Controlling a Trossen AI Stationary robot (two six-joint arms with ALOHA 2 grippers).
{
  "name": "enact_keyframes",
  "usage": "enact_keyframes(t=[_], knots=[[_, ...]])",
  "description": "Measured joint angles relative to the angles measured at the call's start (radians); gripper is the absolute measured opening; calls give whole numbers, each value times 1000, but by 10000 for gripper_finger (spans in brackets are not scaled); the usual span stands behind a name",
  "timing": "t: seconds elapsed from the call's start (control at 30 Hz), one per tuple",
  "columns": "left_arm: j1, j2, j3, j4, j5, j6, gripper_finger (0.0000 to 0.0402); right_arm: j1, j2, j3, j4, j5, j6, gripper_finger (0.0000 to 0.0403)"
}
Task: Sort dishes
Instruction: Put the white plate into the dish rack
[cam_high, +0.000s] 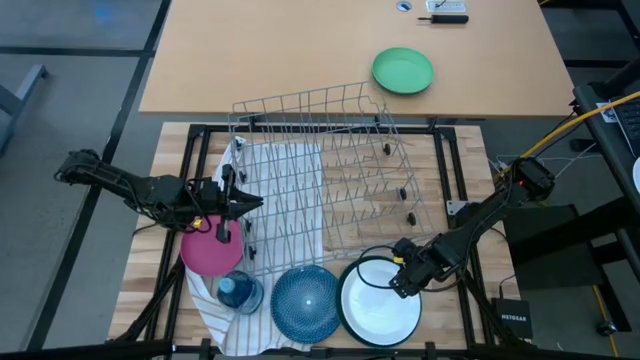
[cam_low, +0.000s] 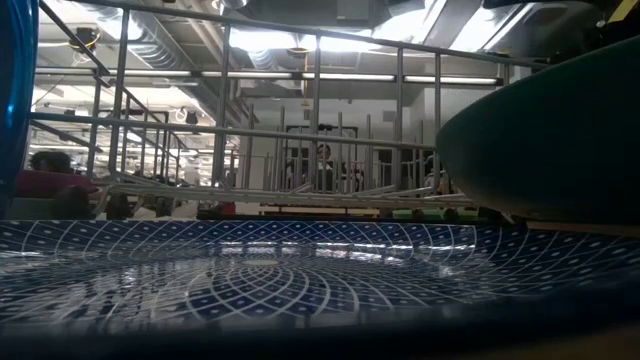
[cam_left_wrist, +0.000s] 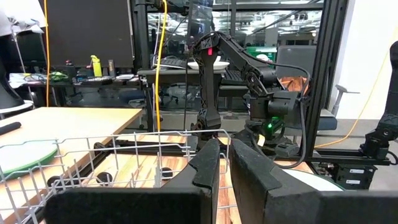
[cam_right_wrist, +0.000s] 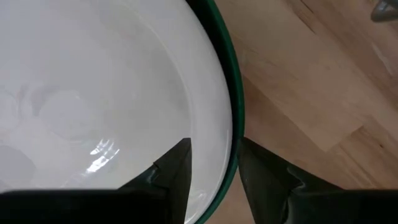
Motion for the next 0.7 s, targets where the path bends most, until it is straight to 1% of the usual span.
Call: enact_keyframes(t=[0.43,0.7], knots=[[0,0,0,0,0,0,29,0,0,-1,10,19,-4,133],[0,0,0,0,0,0,29,1,0,-1,41,37,-37,133]])
